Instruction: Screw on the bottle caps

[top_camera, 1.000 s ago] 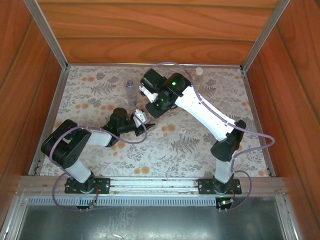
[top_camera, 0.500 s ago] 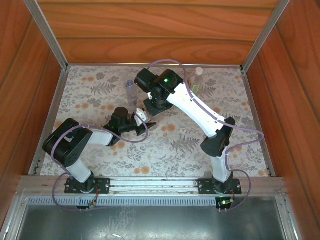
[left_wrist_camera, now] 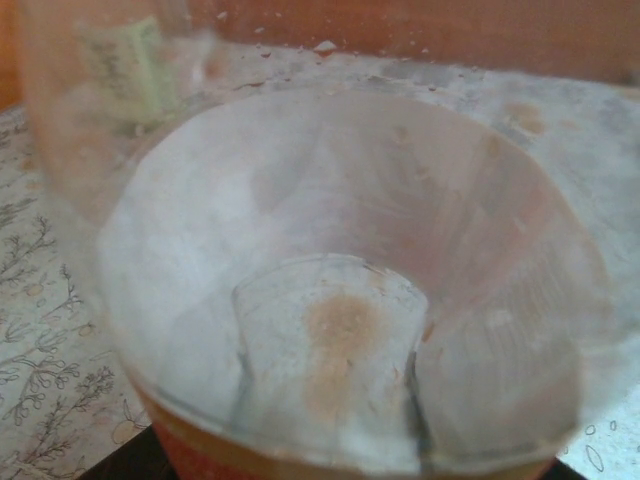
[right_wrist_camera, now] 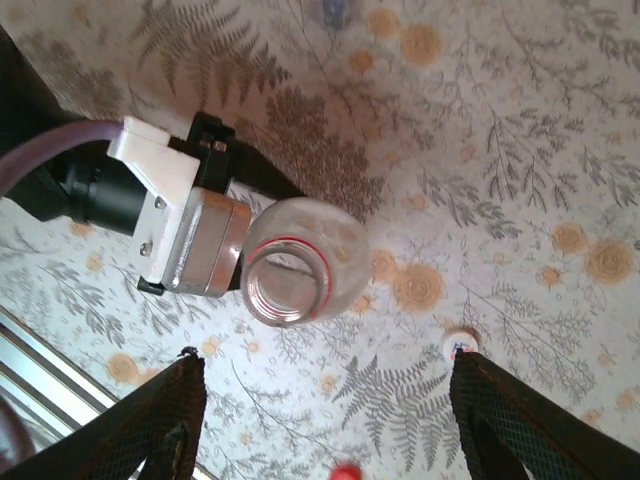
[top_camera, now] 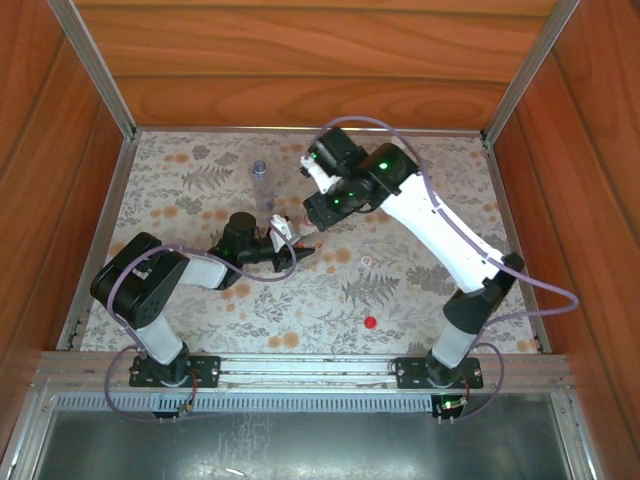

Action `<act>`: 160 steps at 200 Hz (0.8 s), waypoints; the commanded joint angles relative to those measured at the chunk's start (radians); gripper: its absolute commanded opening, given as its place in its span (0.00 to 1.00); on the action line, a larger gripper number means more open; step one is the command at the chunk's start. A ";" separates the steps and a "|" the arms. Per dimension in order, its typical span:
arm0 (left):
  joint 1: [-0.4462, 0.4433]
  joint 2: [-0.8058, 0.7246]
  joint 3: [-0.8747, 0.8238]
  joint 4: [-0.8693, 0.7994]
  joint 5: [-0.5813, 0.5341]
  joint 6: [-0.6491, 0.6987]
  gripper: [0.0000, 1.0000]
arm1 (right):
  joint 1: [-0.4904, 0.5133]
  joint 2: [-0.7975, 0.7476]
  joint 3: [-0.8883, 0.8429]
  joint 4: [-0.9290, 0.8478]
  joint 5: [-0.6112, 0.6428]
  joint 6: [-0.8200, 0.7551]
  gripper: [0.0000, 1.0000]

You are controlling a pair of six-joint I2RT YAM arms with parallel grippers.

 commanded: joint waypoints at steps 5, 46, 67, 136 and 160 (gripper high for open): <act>0.006 0.038 -0.001 -0.055 0.022 -0.027 0.44 | -0.059 -0.038 -0.107 0.144 -0.074 -0.019 0.69; 0.014 0.048 0.008 -0.056 0.002 -0.026 0.44 | -0.137 -0.209 -0.394 0.331 0.028 0.109 0.69; 0.020 0.051 0.012 -0.056 0.004 -0.020 0.44 | -0.167 -0.288 -0.521 0.345 0.108 0.191 0.69; 0.020 0.057 0.002 -0.056 0.011 -0.017 0.45 | -0.097 -0.424 -0.939 0.140 0.138 0.517 0.67; 0.020 0.041 -0.017 -0.056 0.030 -0.026 0.45 | -0.014 -0.411 -1.053 0.150 0.072 0.637 0.67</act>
